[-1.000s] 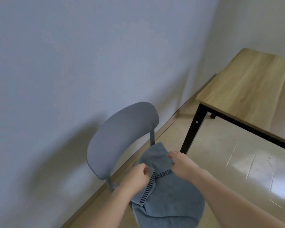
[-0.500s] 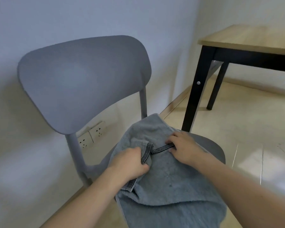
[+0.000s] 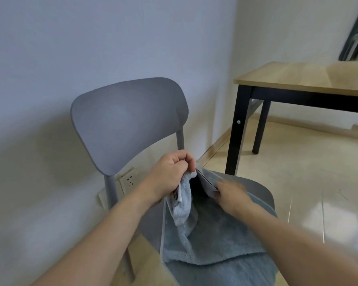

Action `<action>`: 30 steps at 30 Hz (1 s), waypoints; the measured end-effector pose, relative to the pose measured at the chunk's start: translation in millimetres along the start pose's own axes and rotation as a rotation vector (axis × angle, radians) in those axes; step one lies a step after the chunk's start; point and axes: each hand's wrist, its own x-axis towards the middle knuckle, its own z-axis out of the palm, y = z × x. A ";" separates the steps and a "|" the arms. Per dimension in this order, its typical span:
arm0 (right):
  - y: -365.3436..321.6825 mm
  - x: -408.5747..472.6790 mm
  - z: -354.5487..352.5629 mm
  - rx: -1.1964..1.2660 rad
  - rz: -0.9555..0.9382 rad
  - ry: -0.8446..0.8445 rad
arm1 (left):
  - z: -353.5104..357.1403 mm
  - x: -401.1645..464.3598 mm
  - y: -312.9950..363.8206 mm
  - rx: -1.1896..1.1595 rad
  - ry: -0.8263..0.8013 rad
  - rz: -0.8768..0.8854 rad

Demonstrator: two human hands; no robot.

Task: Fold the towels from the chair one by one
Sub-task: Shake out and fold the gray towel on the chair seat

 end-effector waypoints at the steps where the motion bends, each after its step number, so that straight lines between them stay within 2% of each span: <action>1: -4.3 -6.6 -6.4 0.155 0.044 0.013 | -5.7 -4.6 14.9 -0.048 -0.016 0.001; 4: -20.2 -22.7 -49.1 0.610 0.153 0.093 | -28.0 -28.0 55.1 -0.224 -0.050 0.001; 8: -34.8 -59.1 -155.6 0.863 0.100 0.222 | -70.7 -62.4 113.9 -0.394 -0.070 0.052; 10: -47.1 -83.9 -215.3 0.856 0.020 0.274 | -90.9 -76.0 151.6 -0.348 -0.047 0.134; 12: -64.1 -112.6 -271.0 0.804 -0.053 0.345 | -106.7 -91.7 195.3 -0.201 0.017 0.261; 16: -107.0 -175.1 -367.6 0.674 -0.231 0.452 | -132.9 -123.0 287.2 0.194 0.283 0.482; 19: -139.3 -220.1 -428.0 0.604 -0.272 0.455 | -149.2 -142.2 353.0 0.427 0.444 0.556; 21: -157.9 -247.4 -464.4 0.653 -0.281 0.478 | -155.4 -155.6 394.0 0.549 0.549 0.594; 23: -175.1 -273.7 -495.2 0.788 -0.317 0.456 | -159.1 -171.8 430.4 0.611 0.605 0.641; 25: -189.2 -302.0 -522.9 0.821 -0.374 0.401 | -162.6 -189.9 463.4 0.612 0.622 0.697; 27: -199.1 -327.0 -546.1 0.704 -0.413 0.368 | -165.4 -209.2 492.0 0.592 0.638 0.749; 30: -212.3 -356.1 -568.8 0.555 -0.432 0.435 | -168.0 -237.0 524.0 0.553 0.645 0.810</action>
